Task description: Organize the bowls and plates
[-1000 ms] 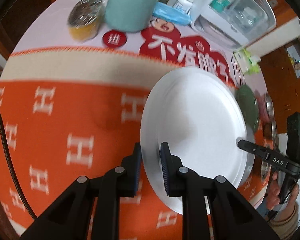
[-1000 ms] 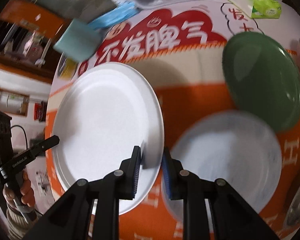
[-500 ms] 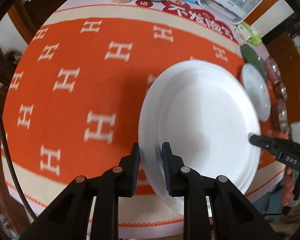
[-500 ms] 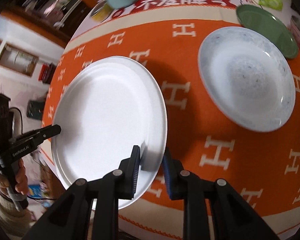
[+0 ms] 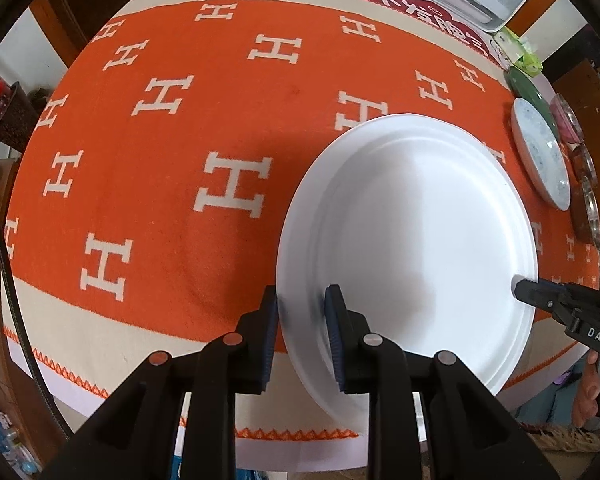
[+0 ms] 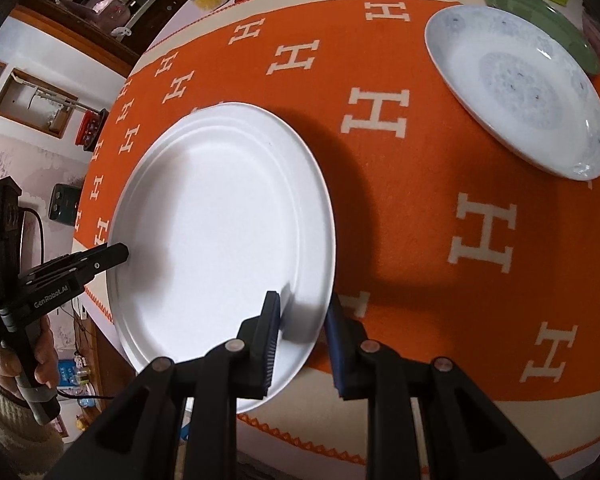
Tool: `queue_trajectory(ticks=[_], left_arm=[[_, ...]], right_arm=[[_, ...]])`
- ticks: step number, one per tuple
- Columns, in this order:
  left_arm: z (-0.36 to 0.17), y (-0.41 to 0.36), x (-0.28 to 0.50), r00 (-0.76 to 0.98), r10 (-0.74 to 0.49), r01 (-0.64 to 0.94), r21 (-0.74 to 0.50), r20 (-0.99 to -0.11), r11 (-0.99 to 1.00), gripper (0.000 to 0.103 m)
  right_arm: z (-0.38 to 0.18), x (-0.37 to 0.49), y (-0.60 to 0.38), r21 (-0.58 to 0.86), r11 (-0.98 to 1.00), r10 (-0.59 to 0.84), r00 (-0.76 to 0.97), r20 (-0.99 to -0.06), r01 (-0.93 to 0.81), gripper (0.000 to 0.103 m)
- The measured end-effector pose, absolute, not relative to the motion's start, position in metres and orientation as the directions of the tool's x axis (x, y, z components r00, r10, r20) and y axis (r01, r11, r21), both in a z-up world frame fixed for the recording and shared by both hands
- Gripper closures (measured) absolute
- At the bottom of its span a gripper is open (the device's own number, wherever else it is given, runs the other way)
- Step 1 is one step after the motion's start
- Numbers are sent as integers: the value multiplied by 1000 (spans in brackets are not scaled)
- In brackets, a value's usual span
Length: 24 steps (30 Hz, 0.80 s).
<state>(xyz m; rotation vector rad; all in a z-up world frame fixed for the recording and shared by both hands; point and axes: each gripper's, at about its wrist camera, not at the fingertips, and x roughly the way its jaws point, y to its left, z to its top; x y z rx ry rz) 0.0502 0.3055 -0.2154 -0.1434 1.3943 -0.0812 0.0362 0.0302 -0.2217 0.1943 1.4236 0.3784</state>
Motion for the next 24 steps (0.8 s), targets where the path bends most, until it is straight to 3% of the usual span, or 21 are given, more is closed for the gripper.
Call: queue_trajectory(ticks=[18, 21, 24], left_arm=[[-236, 309, 57, 150, -105, -49, -113, -983, 992, 79], [-238, 309, 57, 148, -104, -46, -112, -983, 993, 73], [-237, 308, 58, 157, -95, -46, -104, -983, 994, 61]], right_arm=[[-238, 36, 40, 349, 929, 357, 53, -933, -122, 78], [-241, 36, 40, 345, 931, 351, 37, -936, -115, 76], [-241, 35, 43, 334, 935, 340, 33, -940, -119, 70]])
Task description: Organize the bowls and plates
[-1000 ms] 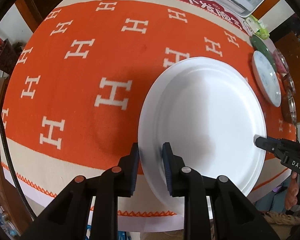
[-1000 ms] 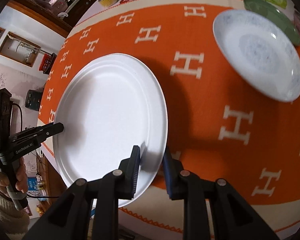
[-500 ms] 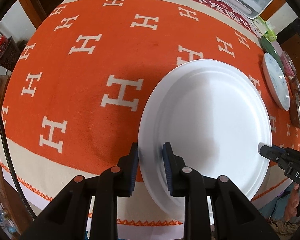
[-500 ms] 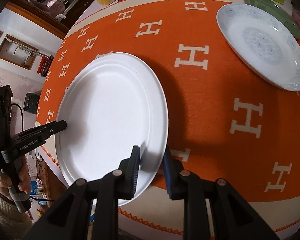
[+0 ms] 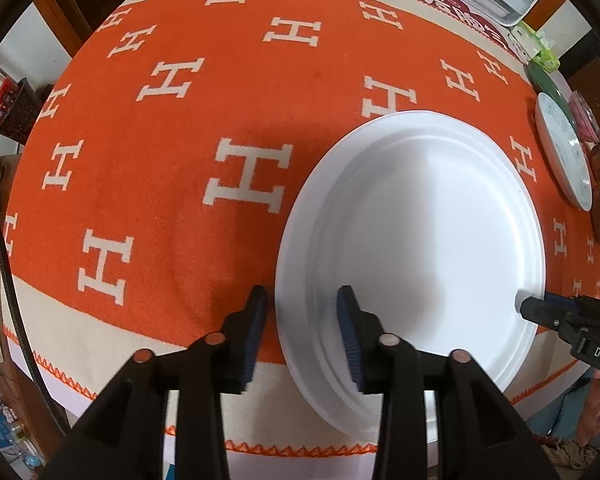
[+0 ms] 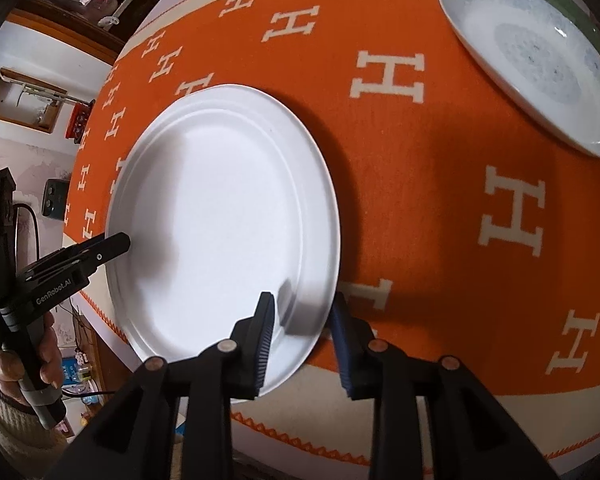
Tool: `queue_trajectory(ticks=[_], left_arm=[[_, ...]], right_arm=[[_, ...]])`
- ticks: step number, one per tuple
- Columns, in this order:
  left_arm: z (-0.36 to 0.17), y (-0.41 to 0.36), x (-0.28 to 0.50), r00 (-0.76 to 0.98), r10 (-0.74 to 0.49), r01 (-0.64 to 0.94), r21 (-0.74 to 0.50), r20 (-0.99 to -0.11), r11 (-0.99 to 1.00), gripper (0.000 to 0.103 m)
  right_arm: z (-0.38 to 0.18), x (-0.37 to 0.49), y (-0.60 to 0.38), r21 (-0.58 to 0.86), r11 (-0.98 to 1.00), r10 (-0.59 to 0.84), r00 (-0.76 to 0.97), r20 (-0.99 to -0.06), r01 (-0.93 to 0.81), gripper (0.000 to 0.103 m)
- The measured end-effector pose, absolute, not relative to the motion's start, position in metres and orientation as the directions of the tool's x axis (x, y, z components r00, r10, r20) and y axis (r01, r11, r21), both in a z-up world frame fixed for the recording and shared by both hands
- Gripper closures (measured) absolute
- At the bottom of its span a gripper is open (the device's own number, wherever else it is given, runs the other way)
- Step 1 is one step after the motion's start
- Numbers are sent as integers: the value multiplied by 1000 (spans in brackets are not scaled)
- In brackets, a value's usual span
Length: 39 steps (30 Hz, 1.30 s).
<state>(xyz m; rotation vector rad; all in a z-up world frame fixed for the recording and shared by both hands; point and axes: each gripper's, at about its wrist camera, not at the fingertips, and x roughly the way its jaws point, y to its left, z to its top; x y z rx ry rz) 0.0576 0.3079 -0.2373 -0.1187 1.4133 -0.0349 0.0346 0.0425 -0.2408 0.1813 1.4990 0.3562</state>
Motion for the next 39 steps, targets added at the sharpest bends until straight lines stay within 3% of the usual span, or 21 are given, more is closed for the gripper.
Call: queue_trajectory(ticks=[1, 3, 6, 11, 13, 20, 22, 39], left_arm=[[-237, 307, 58, 161, -93, -47, -102, -983, 994, 53], [-235, 307, 56, 176, -82, -47, -92, -981, 995, 47], [-231, 303, 55, 187, -52, -38, -60, -981, 997, 38], [-225, 299, 56, 198, -22, -35, -30, -980, 999, 35], [-221, 299, 55, 205, -19, -44, -28, -979, 999, 30], [-192, 293, 52, 247, -18, -44, -29, -969, 999, 27], [-182, 288, 51, 263, -13, -38, -24, -965, 999, 22], [-110, 223, 39, 420, -72, 70, -46, -905, 996, 18]], right_arm=[[-240, 34, 43, 321, 939, 327, 35, -944, -124, 67], [-238, 34, 44, 295, 947, 303, 45, -952, -130, 60], [-233, 33, 42, 274, 953, 284, 59, -957, -131, 60], [-225, 33, 39, 252, 958, 264, 79, -961, -135, 60], [-222, 32, 39, 242, 960, 256, 89, -963, -140, 60], [-202, 28, 36, 205, 964, 230, 147, -962, -169, 60], [-197, 26, 35, 194, 965, 223, 163, -961, -176, 60], [-146, 10, 17, 132, 970, 195, 325, -925, -205, 60]])
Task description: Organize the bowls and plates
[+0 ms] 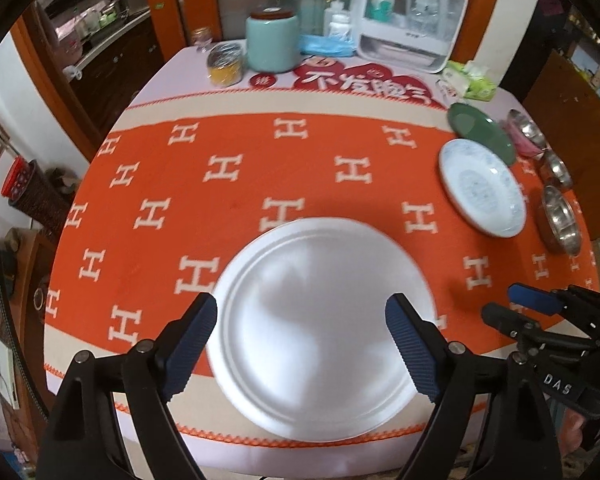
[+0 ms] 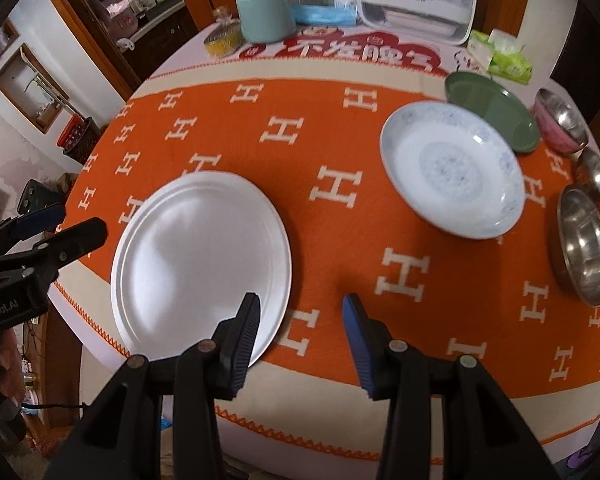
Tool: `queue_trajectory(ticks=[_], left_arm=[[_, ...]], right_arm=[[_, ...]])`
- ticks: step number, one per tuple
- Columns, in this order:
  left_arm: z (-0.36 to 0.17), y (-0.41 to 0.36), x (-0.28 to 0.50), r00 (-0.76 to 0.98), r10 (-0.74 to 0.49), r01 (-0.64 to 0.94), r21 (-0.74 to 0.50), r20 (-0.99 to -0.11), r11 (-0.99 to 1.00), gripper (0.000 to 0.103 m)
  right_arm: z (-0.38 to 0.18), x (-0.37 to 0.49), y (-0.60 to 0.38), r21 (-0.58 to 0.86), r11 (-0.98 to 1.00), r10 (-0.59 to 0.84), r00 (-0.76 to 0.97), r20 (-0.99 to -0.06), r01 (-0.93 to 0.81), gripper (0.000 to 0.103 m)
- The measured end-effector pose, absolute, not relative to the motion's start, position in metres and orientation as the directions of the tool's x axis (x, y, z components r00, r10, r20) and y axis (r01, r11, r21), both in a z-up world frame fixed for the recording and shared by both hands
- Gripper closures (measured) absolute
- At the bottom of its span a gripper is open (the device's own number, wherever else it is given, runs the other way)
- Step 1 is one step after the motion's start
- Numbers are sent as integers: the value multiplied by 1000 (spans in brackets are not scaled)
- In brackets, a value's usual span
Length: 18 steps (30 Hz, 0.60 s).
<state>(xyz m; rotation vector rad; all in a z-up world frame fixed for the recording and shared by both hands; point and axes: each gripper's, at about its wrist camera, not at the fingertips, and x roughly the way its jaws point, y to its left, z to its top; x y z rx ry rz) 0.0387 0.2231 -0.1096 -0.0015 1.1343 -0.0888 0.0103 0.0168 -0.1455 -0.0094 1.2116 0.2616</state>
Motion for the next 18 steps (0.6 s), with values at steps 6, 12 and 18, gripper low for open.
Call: queue_trajectory(ticks=[6, 12, 18], left_arm=[[-104, 196, 39, 426, -106, 113, -63, -898, 992, 18], [-96, 171, 42, 441, -124, 146, -65, -889, 987, 18], [-91, 151, 51, 451, -128, 155, -64, -884, 986, 18]], right_arm=[[-129, 5, 5, 114, 973, 184, 373, -909, -200, 60], [-119, 3, -14, 128, 977, 186, 396, -899, -170, 60], [-117, 5, -37, 158, 978, 200, 400, -894, -136, 60]])
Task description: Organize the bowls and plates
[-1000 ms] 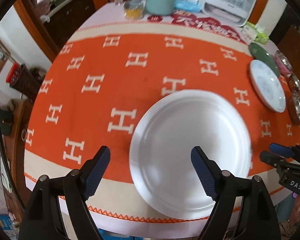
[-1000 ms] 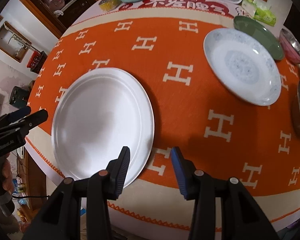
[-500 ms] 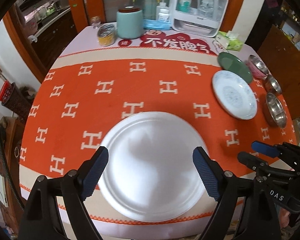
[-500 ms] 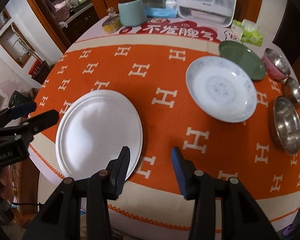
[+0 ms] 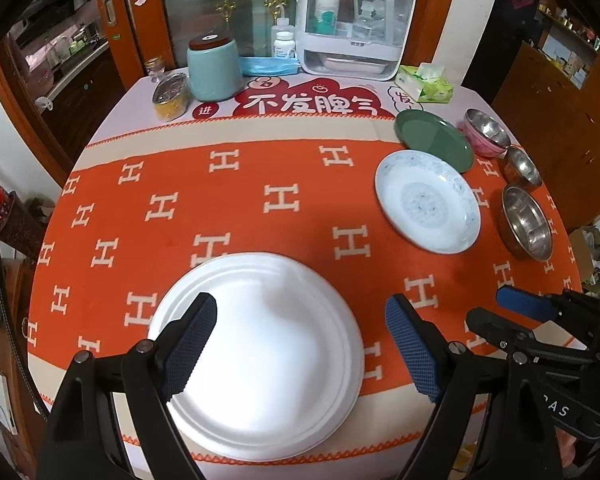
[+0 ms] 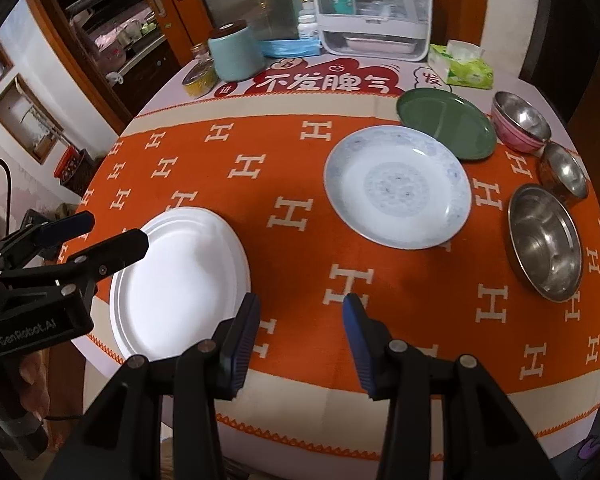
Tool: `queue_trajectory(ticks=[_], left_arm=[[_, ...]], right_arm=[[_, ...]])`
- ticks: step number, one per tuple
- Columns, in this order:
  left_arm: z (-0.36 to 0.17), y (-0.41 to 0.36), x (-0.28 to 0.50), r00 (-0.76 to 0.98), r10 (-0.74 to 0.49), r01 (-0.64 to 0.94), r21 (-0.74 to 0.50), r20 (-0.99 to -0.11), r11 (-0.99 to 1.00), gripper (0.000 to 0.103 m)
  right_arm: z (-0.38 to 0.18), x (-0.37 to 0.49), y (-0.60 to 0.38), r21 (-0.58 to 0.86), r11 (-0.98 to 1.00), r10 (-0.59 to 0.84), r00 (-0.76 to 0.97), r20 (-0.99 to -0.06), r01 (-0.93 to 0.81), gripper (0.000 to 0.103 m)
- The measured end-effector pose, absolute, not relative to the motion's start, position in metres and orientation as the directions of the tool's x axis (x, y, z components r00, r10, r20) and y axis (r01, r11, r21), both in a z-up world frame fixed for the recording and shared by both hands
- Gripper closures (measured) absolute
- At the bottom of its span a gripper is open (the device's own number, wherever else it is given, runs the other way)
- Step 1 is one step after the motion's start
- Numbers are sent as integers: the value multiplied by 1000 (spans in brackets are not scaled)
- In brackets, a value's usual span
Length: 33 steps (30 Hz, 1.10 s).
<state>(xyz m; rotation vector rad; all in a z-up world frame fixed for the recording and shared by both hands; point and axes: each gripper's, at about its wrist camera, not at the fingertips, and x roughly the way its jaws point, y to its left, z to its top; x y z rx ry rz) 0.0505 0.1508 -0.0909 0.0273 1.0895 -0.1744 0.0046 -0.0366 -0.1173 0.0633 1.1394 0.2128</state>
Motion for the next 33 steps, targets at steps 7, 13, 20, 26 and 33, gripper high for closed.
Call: queue_trajectory(ticks=[7, 13, 20, 26, 33], left_arm=[[-87, 129, 63, 465, -132, 154, -67, -875, 986, 18], [-87, 108, 78, 474, -127, 159, -57, -871, 986, 18], [-94, 85, 102, 488, -96, 166, -16, -868, 986, 18], [-115, 67, 133, 481, -70, 169, 14, -874, 986, 18], [-147, 52, 169, 405, -95, 175, -24, -910, 984, 18]], right_arm=[[-116, 12, -69, 176, 980, 197, 419, -886, -89, 60], [-116, 25, -98, 167, 985, 173, 434, -884, -51, 60], [-122, 46, -127, 146, 989, 140, 439, -888, -21, 60], [-138, 79, -154, 139, 990, 120, 423, -898, 14, 60], [-162, 123, -175, 138, 990, 113, 381, -917, 38, 60]])
